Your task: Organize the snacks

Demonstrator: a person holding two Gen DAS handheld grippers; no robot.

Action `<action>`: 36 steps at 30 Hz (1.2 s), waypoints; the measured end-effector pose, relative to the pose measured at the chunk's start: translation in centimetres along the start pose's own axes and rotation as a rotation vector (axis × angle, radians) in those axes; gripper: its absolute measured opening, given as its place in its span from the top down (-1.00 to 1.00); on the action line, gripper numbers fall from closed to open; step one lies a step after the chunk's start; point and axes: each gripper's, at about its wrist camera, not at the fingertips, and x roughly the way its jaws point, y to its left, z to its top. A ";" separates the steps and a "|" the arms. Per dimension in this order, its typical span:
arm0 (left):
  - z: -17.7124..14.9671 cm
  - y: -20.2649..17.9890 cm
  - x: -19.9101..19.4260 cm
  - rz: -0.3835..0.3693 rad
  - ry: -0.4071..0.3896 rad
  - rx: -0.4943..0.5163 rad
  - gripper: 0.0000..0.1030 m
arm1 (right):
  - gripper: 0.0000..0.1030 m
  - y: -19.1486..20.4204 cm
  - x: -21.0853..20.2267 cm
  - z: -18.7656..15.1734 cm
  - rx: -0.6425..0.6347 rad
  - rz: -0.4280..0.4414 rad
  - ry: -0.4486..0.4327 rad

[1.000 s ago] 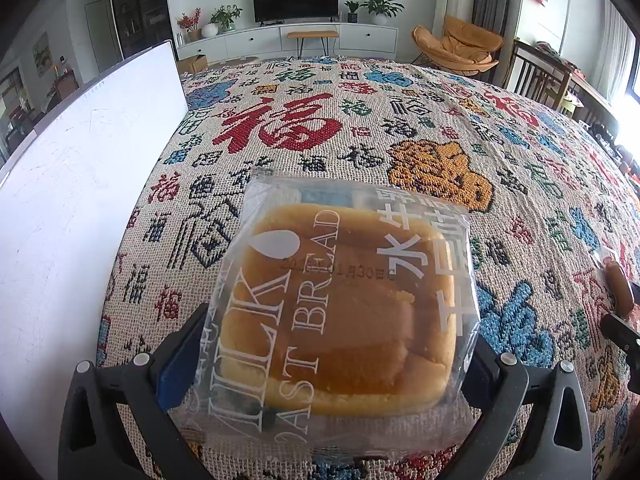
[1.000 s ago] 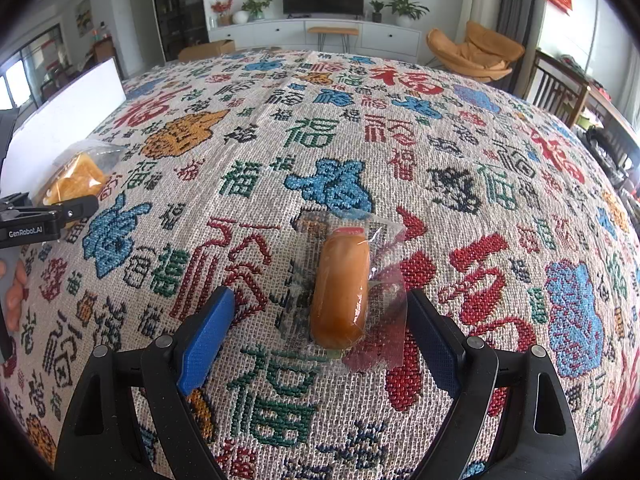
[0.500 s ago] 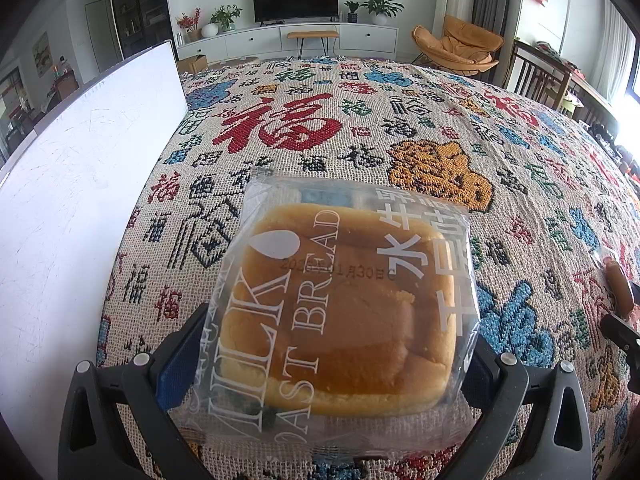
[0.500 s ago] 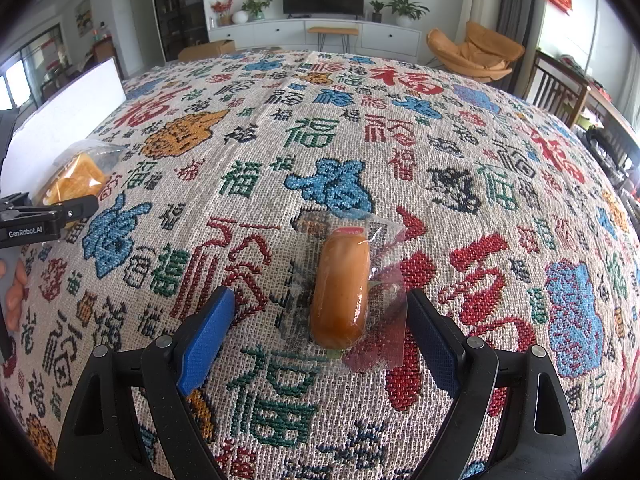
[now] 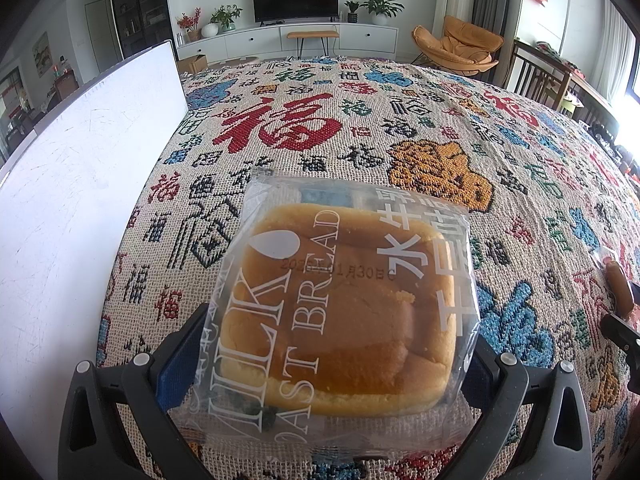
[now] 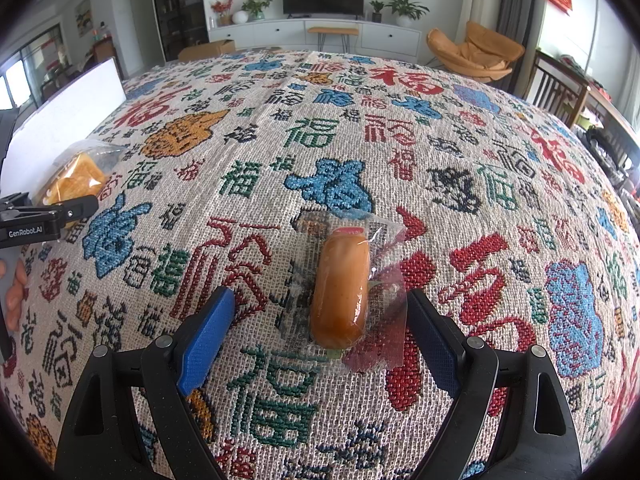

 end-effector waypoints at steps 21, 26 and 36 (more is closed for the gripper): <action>0.0 0.0 0.0 -0.001 -0.001 -0.001 -1.00 | -0.71 0.0 0.0 0.0 0.000 0.000 0.000; 0.0 0.0 0.0 -0.002 -0.001 -0.001 -1.00 | -0.71 -0.4 -0.2 0.0 0.019 0.025 -0.006; 0.0 0.0 0.0 -0.002 0.001 0.001 -1.00 | -0.70 -10.2 -0.4 1.0 0.433 0.375 0.098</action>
